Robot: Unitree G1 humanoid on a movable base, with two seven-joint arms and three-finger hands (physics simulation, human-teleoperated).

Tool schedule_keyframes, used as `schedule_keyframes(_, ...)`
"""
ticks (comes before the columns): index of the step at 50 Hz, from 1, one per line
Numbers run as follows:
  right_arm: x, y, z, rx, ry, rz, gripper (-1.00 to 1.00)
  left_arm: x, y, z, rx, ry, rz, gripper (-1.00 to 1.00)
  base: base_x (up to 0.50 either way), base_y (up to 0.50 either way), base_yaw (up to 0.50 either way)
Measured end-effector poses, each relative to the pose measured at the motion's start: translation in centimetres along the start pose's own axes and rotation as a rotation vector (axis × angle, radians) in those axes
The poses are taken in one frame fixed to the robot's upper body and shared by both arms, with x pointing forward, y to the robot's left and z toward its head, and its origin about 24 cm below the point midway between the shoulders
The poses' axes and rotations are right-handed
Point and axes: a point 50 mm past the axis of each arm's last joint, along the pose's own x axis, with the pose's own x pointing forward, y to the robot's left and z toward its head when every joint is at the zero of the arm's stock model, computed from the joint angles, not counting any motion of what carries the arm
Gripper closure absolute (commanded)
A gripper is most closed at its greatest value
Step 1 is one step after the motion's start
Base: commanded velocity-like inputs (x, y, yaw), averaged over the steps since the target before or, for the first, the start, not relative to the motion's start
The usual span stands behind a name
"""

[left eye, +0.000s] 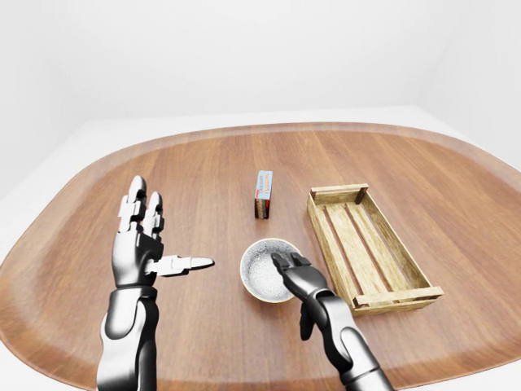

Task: Pick up the bowl on the left and put it in the tray.

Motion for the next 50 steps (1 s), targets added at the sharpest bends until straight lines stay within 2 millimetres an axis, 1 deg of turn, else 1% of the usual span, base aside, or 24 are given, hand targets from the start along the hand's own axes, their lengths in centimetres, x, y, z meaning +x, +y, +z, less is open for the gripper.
schedule_keyframes(6,0.1,-0.1,0.2,-0.013,0.000,0.006,-1.00,0.0,0.0,0.0,0.000,-0.002,0.001,-1.00,0.00,0.00,0.00)
schedule_keyframes(19,0.3,-0.5,0.9,-0.046,-0.009,0.011,-1.00,-0.1,-0.1,1.0,0.002,-0.041,0.000,-1.00,0.00,0.00,0.00)
schedule_keyframes(28,0.6,-0.4,1.4,-0.058,-0.016,0.017,-1.00,0.0,-0.1,1.3,0.003,-0.057,-0.001,-1.00,0.00,0.00,0.00)
schedule_keyframes(40,1.0,0.2,1.6,-0.061,-0.020,0.032,-1.00,0.0,0.0,1.6,0.003,-0.069,0.001,-1.00,0.00,0.00,0.00)
schedule_keyframes(50,1.5,1.1,1.7,-0.054,-0.022,0.045,-1.00,0.0,0.0,1.7,0.004,-0.073,0.003,-1.00,0.00,0.00,0.00)
